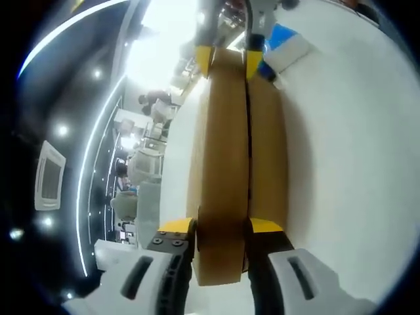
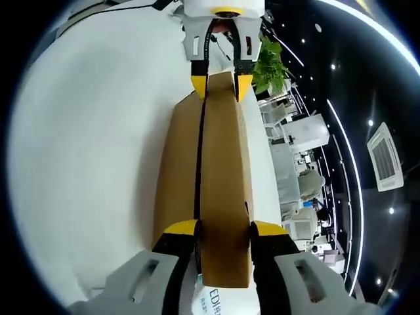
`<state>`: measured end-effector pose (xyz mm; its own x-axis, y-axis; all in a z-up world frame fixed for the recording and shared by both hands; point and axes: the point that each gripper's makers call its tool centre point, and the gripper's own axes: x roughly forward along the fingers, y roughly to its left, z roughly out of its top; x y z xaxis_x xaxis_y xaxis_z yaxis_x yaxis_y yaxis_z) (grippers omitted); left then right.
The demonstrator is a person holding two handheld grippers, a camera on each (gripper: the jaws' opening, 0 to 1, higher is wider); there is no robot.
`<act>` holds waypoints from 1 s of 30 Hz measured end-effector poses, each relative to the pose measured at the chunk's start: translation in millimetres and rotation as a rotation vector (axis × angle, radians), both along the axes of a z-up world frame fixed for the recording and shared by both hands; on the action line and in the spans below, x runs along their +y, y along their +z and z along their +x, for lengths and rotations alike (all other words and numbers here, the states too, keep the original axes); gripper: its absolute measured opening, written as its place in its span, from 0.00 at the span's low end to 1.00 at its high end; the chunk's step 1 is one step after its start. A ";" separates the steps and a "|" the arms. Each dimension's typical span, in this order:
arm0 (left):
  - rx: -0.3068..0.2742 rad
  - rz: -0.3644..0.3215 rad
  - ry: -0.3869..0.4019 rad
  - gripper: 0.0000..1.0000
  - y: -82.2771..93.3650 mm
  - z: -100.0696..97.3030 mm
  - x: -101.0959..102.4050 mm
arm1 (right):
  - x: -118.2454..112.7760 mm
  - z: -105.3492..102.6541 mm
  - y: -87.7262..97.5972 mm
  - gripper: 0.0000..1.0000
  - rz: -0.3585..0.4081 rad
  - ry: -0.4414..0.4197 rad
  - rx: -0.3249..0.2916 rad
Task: Operate the shoe box by opening the lid, removing the specified soft item, and placing it in the target area until the item is outside and the box remains undamaged.
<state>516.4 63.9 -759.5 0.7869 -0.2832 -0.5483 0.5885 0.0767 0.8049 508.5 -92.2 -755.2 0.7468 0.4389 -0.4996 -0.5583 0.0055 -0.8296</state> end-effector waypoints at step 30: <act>-0.001 0.035 0.005 0.34 -23.2 1.3 0.8 | 1.0 -7.4 -25.9 0.29 -0.028 0.018 0.055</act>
